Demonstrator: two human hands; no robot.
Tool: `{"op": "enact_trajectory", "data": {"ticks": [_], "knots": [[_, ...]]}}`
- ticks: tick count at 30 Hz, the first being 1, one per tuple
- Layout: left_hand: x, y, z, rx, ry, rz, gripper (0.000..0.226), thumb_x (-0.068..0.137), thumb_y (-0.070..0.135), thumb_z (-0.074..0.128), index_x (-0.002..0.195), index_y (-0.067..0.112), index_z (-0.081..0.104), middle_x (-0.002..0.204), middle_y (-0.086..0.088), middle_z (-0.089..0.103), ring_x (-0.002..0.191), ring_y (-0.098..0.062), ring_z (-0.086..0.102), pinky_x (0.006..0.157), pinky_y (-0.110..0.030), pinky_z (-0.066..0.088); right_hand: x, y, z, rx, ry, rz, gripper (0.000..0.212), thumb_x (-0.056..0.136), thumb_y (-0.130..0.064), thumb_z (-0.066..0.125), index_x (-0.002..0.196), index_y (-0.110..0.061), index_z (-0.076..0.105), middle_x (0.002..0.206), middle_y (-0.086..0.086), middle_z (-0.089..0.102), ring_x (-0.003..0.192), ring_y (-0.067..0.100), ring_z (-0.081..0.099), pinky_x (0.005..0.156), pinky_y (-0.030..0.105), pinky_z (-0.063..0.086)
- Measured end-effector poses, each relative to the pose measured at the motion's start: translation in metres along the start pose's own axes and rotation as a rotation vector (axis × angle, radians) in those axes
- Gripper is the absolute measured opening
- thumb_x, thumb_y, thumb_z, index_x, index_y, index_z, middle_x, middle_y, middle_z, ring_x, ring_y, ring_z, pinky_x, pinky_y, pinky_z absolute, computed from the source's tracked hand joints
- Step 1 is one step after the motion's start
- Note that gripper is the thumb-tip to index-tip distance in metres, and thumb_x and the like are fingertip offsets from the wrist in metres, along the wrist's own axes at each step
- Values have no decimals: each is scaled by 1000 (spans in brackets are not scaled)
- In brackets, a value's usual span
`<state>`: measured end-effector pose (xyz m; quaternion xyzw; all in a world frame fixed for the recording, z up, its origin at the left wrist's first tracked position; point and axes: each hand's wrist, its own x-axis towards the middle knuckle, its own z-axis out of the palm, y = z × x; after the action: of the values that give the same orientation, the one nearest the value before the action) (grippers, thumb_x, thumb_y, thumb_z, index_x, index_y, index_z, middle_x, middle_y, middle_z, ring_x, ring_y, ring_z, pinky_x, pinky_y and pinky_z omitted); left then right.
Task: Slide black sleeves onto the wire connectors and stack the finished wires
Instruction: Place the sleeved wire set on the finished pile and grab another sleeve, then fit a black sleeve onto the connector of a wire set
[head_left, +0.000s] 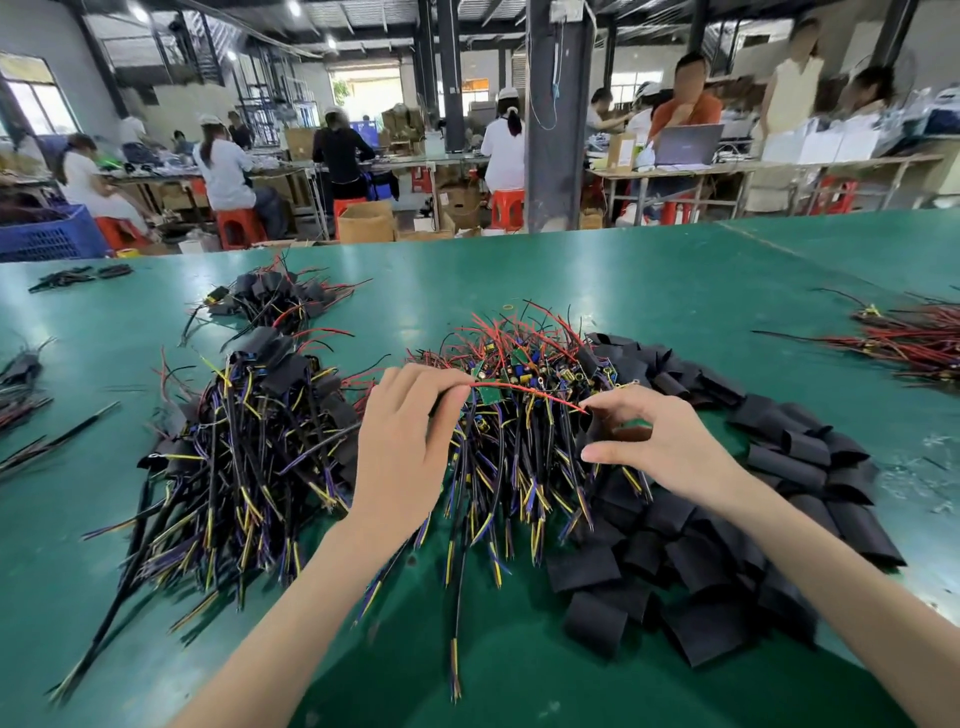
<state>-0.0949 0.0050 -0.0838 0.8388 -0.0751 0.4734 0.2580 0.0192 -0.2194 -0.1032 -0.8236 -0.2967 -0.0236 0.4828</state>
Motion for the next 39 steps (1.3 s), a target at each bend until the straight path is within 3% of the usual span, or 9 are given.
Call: {"op": "enact_trajectory", "data": {"ticks": [5, 9, 13, 23, 30, 35, 39], "knots": [[-5, 1, 7, 47, -11, 61, 24, 95, 21, 49, 98, 6, 68, 94, -3, 65, 83, -25, 54, 77, -42, 42, -2, -2, 0, 40, 7, 11, 43, 59, -25, 86, 94, -40, 66, 95, -14, 67, 93, 7, 61, 91, 30, 48], [-8, -4, 9, 109, 10, 95, 23, 95, 21, 51, 99, 7, 68, 95, -3, 65, 83, -24, 53, 76, -41, 42, -1, -2, -1, 46, 3, 20, 43, 59, -27, 86, 96, -39, 66, 97, -13, 67, 97, 11, 60, 91, 28, 45], [-9, -8, 8, 134, 33, 92, 23, 95, 21, 51, 99, 7, 69, 96, -3, 65, 84, -23, 53, 77, -39, 42, -1, -1, -2, 38, -7, 31, 42, 60, -29, 85, 96, -40, 67, 98, -16, 66, 97, 3, 58, 92, 28, 45], [-13, -1, 10, 95, 9, 137, 26, 95, 21, 49, 99, 5, 69, 96, -4, 66, 83, -24, 55, 78, -37, 40, 0, 1, -2, 56, -6, 53, 42, 58, -38, 85, 96, -41, 67, 97, -13, 68, 100, 8, 60, 97, 37, 45], [-16, 4, 11, 41, -7, 179, 24, 95, 18, 50, 100, 5, 69, 96, -5, 66, 83, -27, 58, 77, -40, 41, -1, -2, -3, 125, 43, 36, 39, 63, -27, 85, 97, -33, 68, 96, -6, 70, 94, 13, 64, 95, 37, 47], [-16, 5, 9, 18, -42, 188, 16, 97, 23, 47, 106, 19, 59, 95, -4, 66, 80, -29, 59, 77, -38, 39, -1, -4, -3, 152, 109, -8, 43, 63, -16, 85, 102, -25, 69, 97, -4, 68, 94, 13, 62, 91, 26, 48], [-16, 6, 9, 44, -48, 159, 25, 96, 21, 48, 99, 6, 69, 94, -4, 66, 79, -30, 59, 77, -37, 39, -2, -5, -4, 110, 151, -136, 44, 65, -10, 83, 99, -32, 67, 98, -14, 63, 93, 8, 61, 88, 19, 46]]}}
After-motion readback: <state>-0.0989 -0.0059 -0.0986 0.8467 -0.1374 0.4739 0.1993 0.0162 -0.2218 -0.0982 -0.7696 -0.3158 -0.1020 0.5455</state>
